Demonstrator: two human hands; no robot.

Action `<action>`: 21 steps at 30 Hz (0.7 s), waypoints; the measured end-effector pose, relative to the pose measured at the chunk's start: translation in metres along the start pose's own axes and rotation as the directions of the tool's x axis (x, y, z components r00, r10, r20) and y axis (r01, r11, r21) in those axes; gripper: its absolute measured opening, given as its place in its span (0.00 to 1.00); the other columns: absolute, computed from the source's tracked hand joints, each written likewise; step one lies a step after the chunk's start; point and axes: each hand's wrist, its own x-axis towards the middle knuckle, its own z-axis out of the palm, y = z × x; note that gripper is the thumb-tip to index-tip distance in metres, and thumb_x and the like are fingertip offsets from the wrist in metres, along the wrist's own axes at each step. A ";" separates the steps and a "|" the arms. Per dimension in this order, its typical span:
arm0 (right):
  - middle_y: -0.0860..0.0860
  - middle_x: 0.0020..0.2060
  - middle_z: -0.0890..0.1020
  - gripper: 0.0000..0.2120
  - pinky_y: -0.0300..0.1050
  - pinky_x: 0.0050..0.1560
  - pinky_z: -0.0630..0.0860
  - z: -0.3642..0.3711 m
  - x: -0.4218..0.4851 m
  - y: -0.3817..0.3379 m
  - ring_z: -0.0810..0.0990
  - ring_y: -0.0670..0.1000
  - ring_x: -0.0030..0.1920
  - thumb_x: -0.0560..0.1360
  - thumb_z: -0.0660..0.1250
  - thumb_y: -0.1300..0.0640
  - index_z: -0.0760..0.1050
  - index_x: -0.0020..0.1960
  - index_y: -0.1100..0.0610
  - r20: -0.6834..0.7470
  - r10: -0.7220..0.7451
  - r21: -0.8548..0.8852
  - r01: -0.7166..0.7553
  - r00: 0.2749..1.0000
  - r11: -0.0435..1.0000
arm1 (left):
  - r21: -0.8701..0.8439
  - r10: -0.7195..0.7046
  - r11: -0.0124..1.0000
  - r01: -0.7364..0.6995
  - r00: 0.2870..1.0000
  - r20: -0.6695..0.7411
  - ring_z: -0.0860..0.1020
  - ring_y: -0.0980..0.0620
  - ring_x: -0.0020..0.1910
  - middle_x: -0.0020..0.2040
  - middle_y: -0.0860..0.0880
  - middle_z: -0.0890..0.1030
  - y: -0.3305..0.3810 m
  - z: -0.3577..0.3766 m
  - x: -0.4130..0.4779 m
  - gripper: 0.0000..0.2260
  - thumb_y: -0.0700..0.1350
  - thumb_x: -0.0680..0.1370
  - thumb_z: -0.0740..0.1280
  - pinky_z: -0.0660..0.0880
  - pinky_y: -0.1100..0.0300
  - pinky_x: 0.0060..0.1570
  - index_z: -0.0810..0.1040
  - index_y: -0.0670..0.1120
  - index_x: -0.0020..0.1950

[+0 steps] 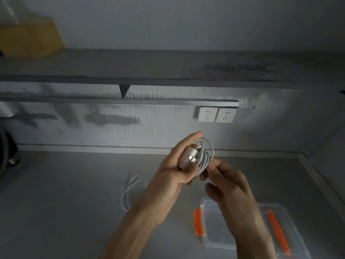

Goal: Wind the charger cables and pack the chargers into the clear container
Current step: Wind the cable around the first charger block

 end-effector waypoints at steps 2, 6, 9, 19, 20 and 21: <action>0.52 0.32 0.81 0.16 0.36 0.26 0.66 -0.002 0.000 -0.002 0.71 0.47 0.29 0.78 0.64 0.53 0.76 0.40 0.66 0.017 0.007 0.018 -0.008 1.000 1.000 | -0.030 0.008 1.000 -0.008 1.000 -0.011 0.72 0.51 0.46 0.53 0.50 0.78 -0.003 0.000 0.000 0.26 0.39 0.74 0.66 0.68 0.60 0.40 0.74 0.59 0.70; 0.56 0.34 0.82 0.17 0.39 0.25 0.70 0.003 -0.002 -0.004 0.80 0.49 0.36 0.74 0.64 0.49 0.81 0.42 0.63 -0.036 0.049 0.070 -0.046 0.998 0.996 | -0.141 0.026 0.989 -0.039 0.996 -0.089 0.77 0.49 0.59 0.65 0.45 0.78 -0.013 0.007 -0.003 0.28 0.38 0.72 0.68 0.71 0.58 0.56 0.73 0.56 0.71; 0.59 0.35 0.83 0.21 0.41 0.24 0.72 0.002 0.000 -0.002 0.81 0.50 0.35 0.76 0.62 0.44 0.82 0.41 0.61 -0.142 0.065 -0.028 -0.070 0.988 0.997 | -0.123 0.022 0.992 -0.038 0.992 -0.124 0.77 0.46 0.64 0.68 0.41 0.77 -0.021 0.010 -0.007 0.28 0.38 0.72 0.67 0.71 0.55 0.60 0.72 0.52 0.72; 0.45 0.40 0.82 0.05 0.31 0.35 0.75 0.005 -0.010 -0.012 0.81 0.45 0.42 0.74 0.70 0.54 0.78 0.43 0.44 -0.296 -0.428 -0.561 0.207 0.854 0.801 | 0.437 0.364 0.862 -0.256 0.913 -0.184 0.70 0.59 0.69 0.68 0.53 0.71 -0.030 0.017 -0.009 0.25 0.38 0.79 0.65 0.66 0.72 0.64 0.65 0.48 0.75; 0.44 0.40 0.82 0.05 0.29 0.34 0.74 0.008 -0.013 -0.013 0.82 0.45 0.42 0.72 0.72 0.54 0.78 0.41 0.44 -0.233 -0.434 -0.586 0.231 0.870 0.777 | 0.481 0.404 0.831 -0.279 0.897 -0.177 0.70 0.58 0.69 0.68 0.51 0.70 -0.032 0.018 -0.009 0.25 0.35 0.79 0.64 0.66 0.71 0.65 0.64 0.46 0.75; 0.43 0.40 0.82 0.05 0.29 0.35 0.75 0.011 -0.016 -0.013 0.82 0.44 0.42 0.70 0.73 0.53 0.79 0.41 0.44 -0.172 -0.426 -0.611 0.243 0.888 0.753 | 0.520 0.436 0.800 -0.299 0.885 -0.162 0.70 0.56 0.69 0.68 0.49 0.69 -0.034 0.018 -0.008 0.26 0.32 0.78 0.63 0.67 0.68 0.65 0.63 0.43 0.76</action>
